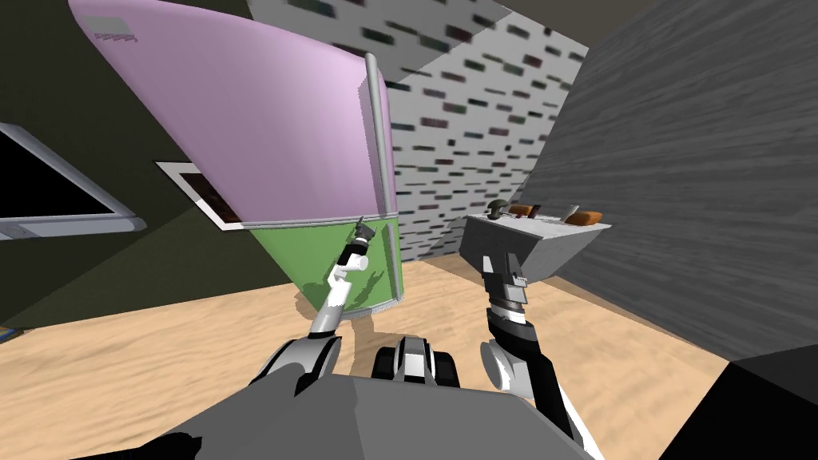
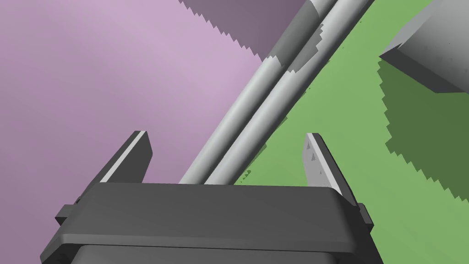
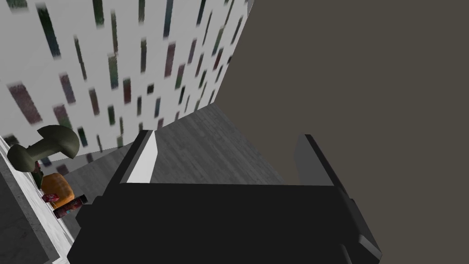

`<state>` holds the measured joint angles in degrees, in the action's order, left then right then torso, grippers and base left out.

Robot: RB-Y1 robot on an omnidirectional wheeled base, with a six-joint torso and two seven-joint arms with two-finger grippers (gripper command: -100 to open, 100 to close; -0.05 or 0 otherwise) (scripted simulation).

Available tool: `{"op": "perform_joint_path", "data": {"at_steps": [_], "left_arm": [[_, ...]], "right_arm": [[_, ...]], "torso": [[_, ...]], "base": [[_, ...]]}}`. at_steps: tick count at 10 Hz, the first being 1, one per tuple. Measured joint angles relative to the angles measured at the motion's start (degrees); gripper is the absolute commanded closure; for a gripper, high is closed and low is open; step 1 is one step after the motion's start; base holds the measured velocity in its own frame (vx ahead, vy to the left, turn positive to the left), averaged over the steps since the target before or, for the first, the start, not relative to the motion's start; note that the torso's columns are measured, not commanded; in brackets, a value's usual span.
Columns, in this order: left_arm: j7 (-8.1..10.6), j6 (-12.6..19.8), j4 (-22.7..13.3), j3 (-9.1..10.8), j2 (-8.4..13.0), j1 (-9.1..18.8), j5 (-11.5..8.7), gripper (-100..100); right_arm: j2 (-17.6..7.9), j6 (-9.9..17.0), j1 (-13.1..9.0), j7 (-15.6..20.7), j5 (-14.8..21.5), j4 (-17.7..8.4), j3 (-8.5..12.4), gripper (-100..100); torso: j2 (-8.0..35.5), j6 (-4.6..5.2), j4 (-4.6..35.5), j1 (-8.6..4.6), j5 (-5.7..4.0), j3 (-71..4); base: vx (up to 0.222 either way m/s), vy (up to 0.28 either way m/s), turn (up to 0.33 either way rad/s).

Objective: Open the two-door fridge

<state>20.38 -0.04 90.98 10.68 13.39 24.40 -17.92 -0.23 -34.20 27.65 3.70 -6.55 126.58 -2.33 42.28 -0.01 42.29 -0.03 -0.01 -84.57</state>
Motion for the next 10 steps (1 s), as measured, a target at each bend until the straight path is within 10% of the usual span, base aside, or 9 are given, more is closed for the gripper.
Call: {"op": "perform_joint_path", "data": {"at_steps": [10], "left_arm": [[3.46, 7.87, -16.39, 3.37, 2.00, 14.90, -3.74, -100]], "right_arm": [[0.00, 0.00, 0.00, 0.00, 0.00, 0.00, 0.00, 0]], "torso": [[-0.01, 0.00, -0.01, 0.05, 0.02, -0.01]], "base": [[0.003, -0.089, 0.074]]}}
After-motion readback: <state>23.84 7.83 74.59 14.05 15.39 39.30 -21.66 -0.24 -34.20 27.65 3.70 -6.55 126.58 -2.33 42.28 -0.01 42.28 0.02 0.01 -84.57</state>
